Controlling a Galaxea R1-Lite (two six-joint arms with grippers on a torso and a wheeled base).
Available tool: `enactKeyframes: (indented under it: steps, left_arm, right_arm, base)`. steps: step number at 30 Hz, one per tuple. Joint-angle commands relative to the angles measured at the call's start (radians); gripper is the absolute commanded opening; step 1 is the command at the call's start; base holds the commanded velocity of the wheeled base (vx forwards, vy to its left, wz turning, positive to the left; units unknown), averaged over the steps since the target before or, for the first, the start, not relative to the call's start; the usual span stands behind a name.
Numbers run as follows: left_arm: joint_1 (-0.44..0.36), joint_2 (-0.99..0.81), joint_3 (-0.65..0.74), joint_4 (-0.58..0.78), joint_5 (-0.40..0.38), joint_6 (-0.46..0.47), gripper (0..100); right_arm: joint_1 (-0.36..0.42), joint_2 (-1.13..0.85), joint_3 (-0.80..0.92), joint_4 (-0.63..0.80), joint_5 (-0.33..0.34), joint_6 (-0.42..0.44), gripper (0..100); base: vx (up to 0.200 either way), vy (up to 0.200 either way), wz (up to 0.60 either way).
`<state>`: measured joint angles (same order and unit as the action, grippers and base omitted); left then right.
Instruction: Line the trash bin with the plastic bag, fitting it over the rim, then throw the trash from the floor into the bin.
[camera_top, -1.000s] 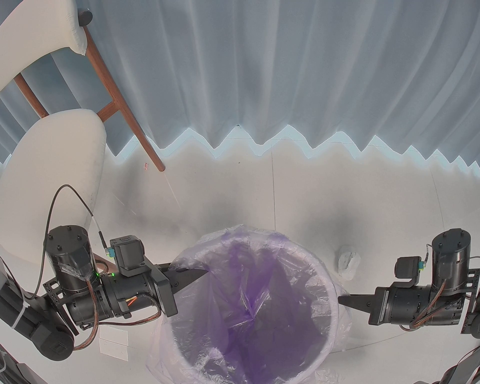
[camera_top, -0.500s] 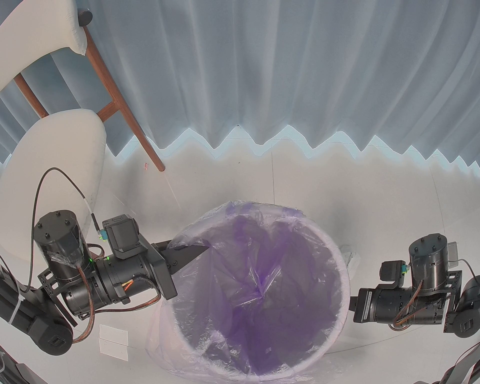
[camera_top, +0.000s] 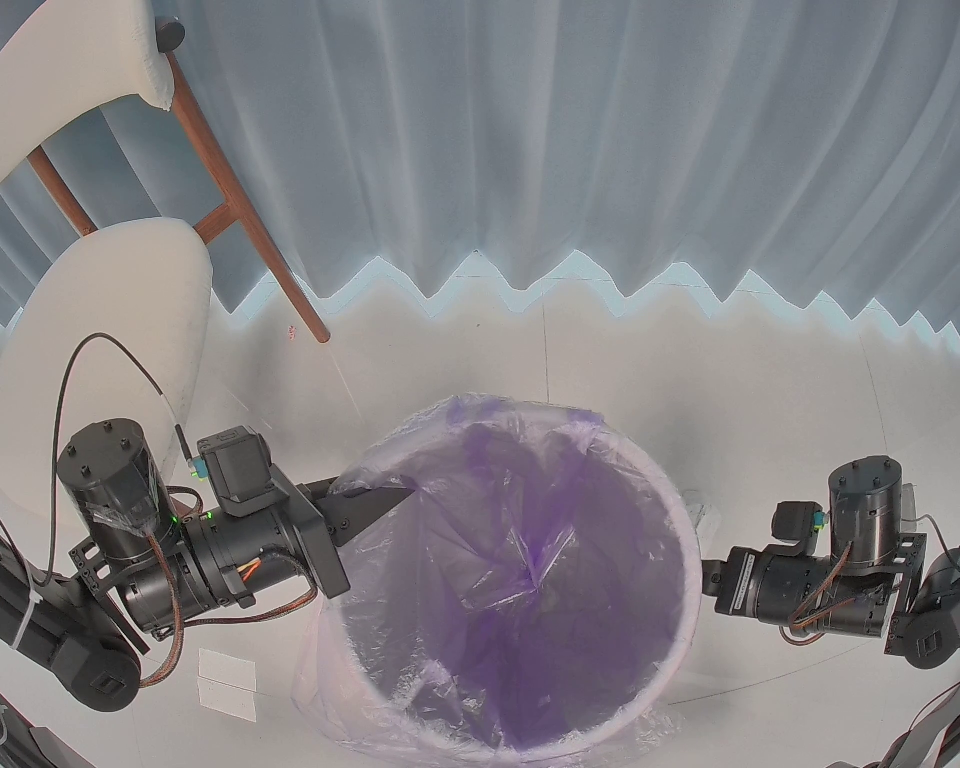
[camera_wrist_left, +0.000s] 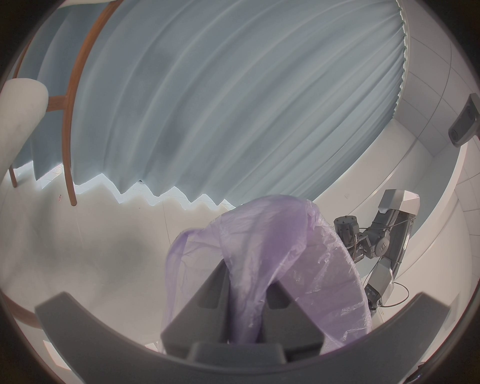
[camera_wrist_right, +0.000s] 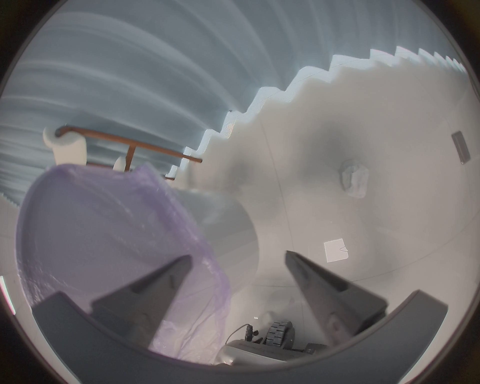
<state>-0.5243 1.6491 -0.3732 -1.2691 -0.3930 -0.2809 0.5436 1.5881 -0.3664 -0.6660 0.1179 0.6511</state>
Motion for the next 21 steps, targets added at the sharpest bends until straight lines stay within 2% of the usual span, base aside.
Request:
enactKeyframes:
  steps: [1,4,7,10,12,17,21]
  left_arm:
    - [0.006,0.004,-0.001,0.005,0.031,-0.004,0]
    - [0.010,0.018,-0.009,0.008,0.125,-0.026,0]
    - [0.009,0.049,-0.021,0.008,0.192,-0.092,0]
    - [0.010,0.093,-0.046,-0.001,0.292,-0.135,0]
    - [0.010,0.143,-0.095,-0.003,0.390,-0.195,0]
    - [0.004,0.184,-0.173,0.001,0.468,-0.274,0]
    - [-0.005,0.207,-0.196,-0.001,0.494,-0.279,0]
  right_arm:
    - [-0.021,-0.031,0.015,-0.006,-0.018,0.038,100]
    - [-0.031,-0.086,0.040,0.006,-0.021,0.116,100]
    - [-0.030,-0.137,0.101,0.000,-0.021,0.150,100]
    - [-0.031,-0.160,0.142,-0.007,-0.023,0.165,100]
    - [-0.030,-0.204,0.176,-0.007,-0.021,0.202,100]
    - [-0.016,-0.247,0.205,-0.009,-0.015,0.225,100]
    - [0.012,-0.226,0.188,-0.009,-0.001,0.225,100]
  base:
    - [0.000,0.000,0.00]
    - [0.000,0.000,0.00]
    - [0.000,0.000,0.00]
    - [0.000,0.000,0.00]
    - [0.000,0.000,0.00]
    - [0.000,0.000,0.00]
    - [0.000,0.000,0.00]
